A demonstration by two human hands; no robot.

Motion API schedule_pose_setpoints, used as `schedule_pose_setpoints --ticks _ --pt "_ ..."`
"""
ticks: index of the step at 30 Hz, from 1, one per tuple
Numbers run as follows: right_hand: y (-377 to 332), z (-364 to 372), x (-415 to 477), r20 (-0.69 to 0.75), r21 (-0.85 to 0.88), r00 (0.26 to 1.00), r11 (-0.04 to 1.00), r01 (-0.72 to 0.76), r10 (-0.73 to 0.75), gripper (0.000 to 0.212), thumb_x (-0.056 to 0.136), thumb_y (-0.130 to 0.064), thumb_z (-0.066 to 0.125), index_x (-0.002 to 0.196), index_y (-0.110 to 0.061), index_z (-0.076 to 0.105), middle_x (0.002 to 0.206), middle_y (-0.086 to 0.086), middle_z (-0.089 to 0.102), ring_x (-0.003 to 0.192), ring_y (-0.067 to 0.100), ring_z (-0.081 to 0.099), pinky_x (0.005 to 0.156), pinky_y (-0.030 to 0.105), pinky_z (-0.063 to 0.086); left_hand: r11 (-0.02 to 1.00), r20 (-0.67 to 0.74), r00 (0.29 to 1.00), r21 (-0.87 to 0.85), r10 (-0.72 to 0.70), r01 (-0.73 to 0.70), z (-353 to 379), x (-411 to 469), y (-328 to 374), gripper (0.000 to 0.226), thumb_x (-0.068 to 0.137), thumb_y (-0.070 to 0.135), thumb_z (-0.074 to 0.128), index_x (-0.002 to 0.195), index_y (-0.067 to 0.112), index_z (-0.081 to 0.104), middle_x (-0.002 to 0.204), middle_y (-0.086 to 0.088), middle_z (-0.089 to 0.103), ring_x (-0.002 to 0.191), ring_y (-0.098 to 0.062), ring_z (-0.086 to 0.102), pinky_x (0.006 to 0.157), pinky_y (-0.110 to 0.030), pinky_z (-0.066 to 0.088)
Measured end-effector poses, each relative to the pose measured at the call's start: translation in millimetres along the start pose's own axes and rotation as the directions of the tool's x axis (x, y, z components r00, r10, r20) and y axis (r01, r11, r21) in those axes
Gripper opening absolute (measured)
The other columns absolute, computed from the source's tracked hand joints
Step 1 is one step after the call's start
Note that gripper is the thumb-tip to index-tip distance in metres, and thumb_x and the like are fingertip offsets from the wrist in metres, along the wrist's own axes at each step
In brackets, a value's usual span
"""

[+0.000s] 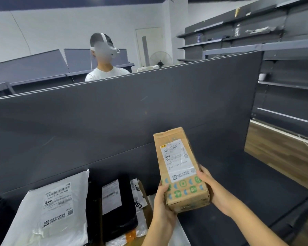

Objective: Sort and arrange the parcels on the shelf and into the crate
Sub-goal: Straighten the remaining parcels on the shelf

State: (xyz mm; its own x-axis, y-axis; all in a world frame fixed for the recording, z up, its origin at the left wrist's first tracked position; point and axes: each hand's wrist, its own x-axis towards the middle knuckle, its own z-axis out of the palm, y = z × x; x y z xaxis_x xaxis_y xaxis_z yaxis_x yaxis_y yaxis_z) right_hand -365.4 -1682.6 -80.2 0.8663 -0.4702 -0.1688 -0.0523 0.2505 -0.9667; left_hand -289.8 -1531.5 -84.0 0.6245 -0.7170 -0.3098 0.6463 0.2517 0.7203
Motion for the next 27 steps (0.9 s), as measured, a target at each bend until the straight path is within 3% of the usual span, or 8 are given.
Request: schedule_pose_setpoints --ticks 3,8,12,15,19,23,25,27 --pt "3.5 -1.6 -10.4 0.086 0.056 0.995 0.998 0.036 -0.041 0.053 0.081 -0.050 0.053 0.131 -0.049 0.037 0.126 -0.013 0.063 0.117 0.011 0.060 0.090 0.031 0.049 0.995 0.025 0.995 0.030 0.098 -0.098 0.4 0.9 -3.8 0.061 0.074 0.030 0.062 0.133 0.017 0.052 0.116 -0.012 0.070 0.099 -0.030 0.070 0.064 -0.035 0.058" --pt "5.7 -9.1 -12.9 0.086 0.102 0.995 0.994 0.049 -0.058 0.057 0.084 -0.047 0.048 0.139 -0.037 0.037 0.130 -0.006 0.061 0.120 0.015 0.058 0.096 0.037 0.046 0.971 0.112 0.976 0.124 0.188 -0.202 4.6 5.1 -8.1 0.067 0.074 0.034 0.062 0.138 0.026 0.043 0.124 -0.006 0.067 0.111 -0.029 0.066 0.083 -0.044 0.056" --pt "8.9 -12.9 -14.3 0.066 0.060 0.997 0.998 -0.032 0.028 0.066 0.078 -0.059 0.049 0.139 -0.036 0.040 0.128 -0.006 0.063 0.118 0.014 0.059 0.095 0.034 0.047 0.979 0.050 0.992 0.167 0.112 -0.119 1.9 3.7 -14.7 0.068 0.074 0.034 0.070 0.136 0.031 0.043 0.118 -0.005 0.070 0.105 -0.028 0.068 0.092 -0.052 0.052" --pt "12.9 -10.3 -15.5 0.015 -0.023 0.995 0.994 -0.102 0.103 0.081 0.067 -0.074 0.051 0.140 -0.041 0.036 0.130 -0.011 0.060 0.122 0.011 0.054 0.106 0.039 0.040 0.989 -0.064 0.997 0.142 0.053 -0.043 -0.6 5.3 -20.3 0.049 0.085 0.037 0.057 0.131 0.024 0.052 0.113 -0.010 0.071 0.101 -0.032 0.069 0.092 -0.056 0.051" --pt "26.8 -2.3 -16.7 -0.154 -0.176 0.980 0.973 -0.152 0.125 0.089 0.065 -0.078 0.051 0.142 -0.037 0.034 0.138 -0.006 0.050 0.125 0.014 0.048 0.108 0.043 0.036 0.996 -0.149 0.987 0.049 -0.067 0.075 -1.6 8.4 -30.0 0.043 0.094 0.042 0.044 0.119 0.014 0.064 0.101 -0.016 0.074 0.089 -0.034 0.071 0.076 -0.046 0.057" --pt "52.2 11.7 -24.6 -0.207 -0.220 0.951 0.936 -0.276 0.232 0.069 0.079 -0.071 0.047 0.139 -0.040 0.034 0.125 -0.013 0.054 0.107 0.011 0.052 0.093 0.042 0.038 0.987 -0.218 0.967 0.061 -0.133 0.150 -13.4 15.0 -39.5 0.049 0.098 0.043 0.036 0.123 0.008 0.060 0.114 -0.023 0.067 0.108 -0.042 0.061 0.098 -0.057 0.045" --pt "65.4 13.0 -24.7 -0.223 -0.212 0.939 0.927 -0.310 0.263 0.071 0.082 -0.070 0.045 0.143 -0.043 0.023 0.141 -0.005 0.045 0.124 0.024 0.046 0.096 0.052 0.038 0.984 -0.261 0.955 0.071 -0.141 0.165 -22.8 22.3 -44.2 0.052 0.100 0.039 0.031 0.128 0.002 0.056 0.121 -0.026 0.062 0.114 -0.044 0.056 0.105 -0.059 0.038" --pt "77.2 11.5 -20.6 -0.253 -0.183 0.927 0.928 -0.326 0.276 0.074 0.083 -0.068 0.045 0.146 -0.043 0.016 0.152 0.001 0.032 0.135 0.033 0.036 0.100 0.057 0.036 0.983 -0.291 0.949 0.104 -0.117 0.153 -26.2 27.0 -48.0 0.053 0.101 0.035 0.027 0.129 -0.003 0.052 0.119 -0.027 0.059 0.110 -0.044 0.055 0.097 -0.054 0.043"
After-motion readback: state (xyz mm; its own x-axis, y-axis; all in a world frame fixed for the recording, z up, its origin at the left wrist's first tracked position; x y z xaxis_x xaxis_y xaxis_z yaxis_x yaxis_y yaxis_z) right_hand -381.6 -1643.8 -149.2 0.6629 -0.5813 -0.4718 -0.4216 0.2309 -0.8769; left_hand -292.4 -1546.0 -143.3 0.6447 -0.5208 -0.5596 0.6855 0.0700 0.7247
